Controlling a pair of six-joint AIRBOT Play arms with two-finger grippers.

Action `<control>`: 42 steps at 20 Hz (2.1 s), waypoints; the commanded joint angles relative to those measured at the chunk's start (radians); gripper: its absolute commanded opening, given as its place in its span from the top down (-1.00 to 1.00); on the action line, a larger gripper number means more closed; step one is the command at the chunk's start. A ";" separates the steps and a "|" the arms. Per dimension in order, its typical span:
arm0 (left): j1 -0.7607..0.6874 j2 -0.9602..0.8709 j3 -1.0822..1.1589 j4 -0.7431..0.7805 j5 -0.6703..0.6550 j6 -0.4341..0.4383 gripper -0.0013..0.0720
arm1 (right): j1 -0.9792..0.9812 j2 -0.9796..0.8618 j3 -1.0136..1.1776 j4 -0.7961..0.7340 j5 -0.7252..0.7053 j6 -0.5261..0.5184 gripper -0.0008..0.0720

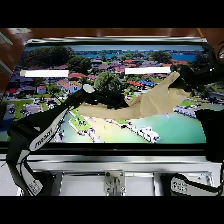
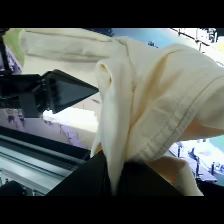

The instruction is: Fold the shirts.

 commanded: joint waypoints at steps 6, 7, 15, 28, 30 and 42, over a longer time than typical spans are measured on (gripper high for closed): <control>-0.099 -0.130 0.071 -0.182 0.043 0.024 0.84 | 0.001 0.077 0.000 0.087 0.053 0.100 0.79; -0.095 -0.130 0.086 -0.181 0.053 0.025 0.85 | 0.008 0.077 0.000 0.075 0.049 0.107 0.79; 0.253 0.056 0.114 0.190 -0.258 0.032 0.86 | 0.294 0.011 0.001 -0.010 -0.209 0.122 0.80; 0.929 0.705 0.112 0.374 -0.457 0.000 0.85 | 0.767 -0.491 0.001 0.351 -0.750 0.079 0.79; 0.929 0.739 0.112 0.374 -0.459 0.000 0.85 | 0.786 -0.531 0.001 0.436 -0.801 0.064 0.74; 0.883 0.752 0.109 0.375 -0.466 0.002 0.85 | 0.648 -0.464 0.000 0.117 -0.490 0.143 -0.48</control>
